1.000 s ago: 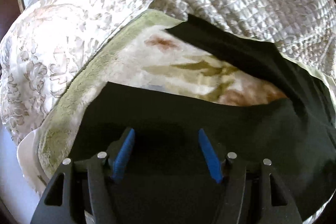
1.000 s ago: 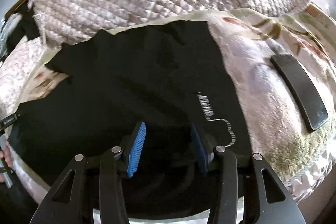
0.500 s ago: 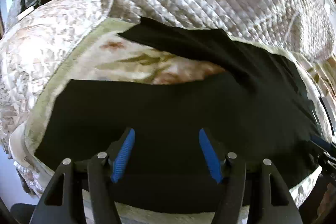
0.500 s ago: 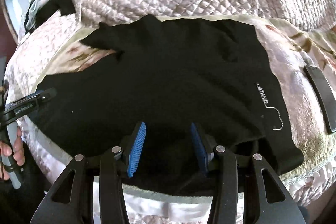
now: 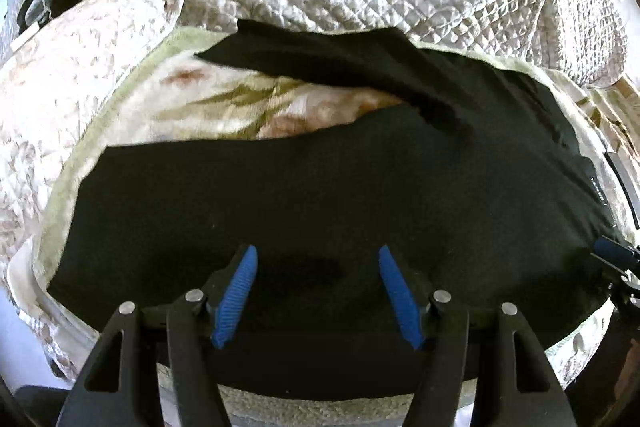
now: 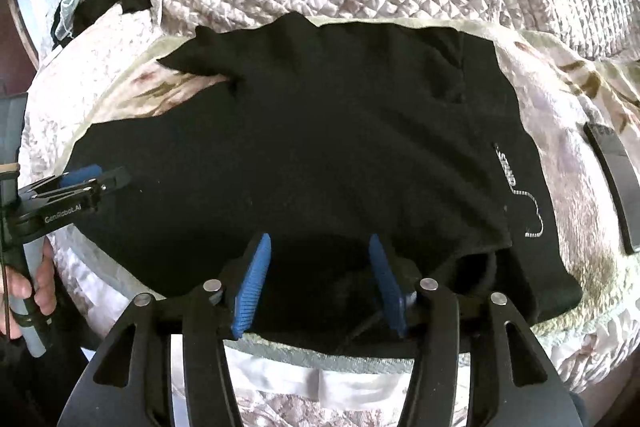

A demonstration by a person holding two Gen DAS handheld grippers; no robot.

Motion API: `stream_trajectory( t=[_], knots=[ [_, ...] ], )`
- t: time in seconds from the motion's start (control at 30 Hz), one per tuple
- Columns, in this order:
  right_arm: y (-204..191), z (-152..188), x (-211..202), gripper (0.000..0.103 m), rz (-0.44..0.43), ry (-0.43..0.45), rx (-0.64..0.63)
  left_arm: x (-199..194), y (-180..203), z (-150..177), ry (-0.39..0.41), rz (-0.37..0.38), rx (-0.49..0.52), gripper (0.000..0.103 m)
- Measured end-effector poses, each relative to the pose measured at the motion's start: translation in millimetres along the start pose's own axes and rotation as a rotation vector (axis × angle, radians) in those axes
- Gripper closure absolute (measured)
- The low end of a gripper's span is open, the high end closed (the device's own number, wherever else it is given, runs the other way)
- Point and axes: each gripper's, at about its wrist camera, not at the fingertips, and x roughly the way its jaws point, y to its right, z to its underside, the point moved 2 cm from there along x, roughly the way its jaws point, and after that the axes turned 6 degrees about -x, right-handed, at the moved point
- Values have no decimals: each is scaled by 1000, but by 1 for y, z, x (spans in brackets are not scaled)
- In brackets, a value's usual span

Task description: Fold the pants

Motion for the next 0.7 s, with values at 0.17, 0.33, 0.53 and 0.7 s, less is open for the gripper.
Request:
stream_trajectory(
  t=[0.17, 0.33, 0.53, 0.7],
  knots=[
    [2, -14, 3, 50, -10, 8, -13, 0, 1, -14, 7, 26, 9, 37],
    [10, -31, 12, 50, -19, 10, -22, 9, -4, -36, 2, 48, 2, 37],
    [29, -64, 28, 45, -29, 22, -30, 23, -11, -81, 36, 66, -16, 36],
    [46, -106, 50, 45, -10, 29, -69, 49, -12, -127, 58, 96, -35, 33]
  ],
)
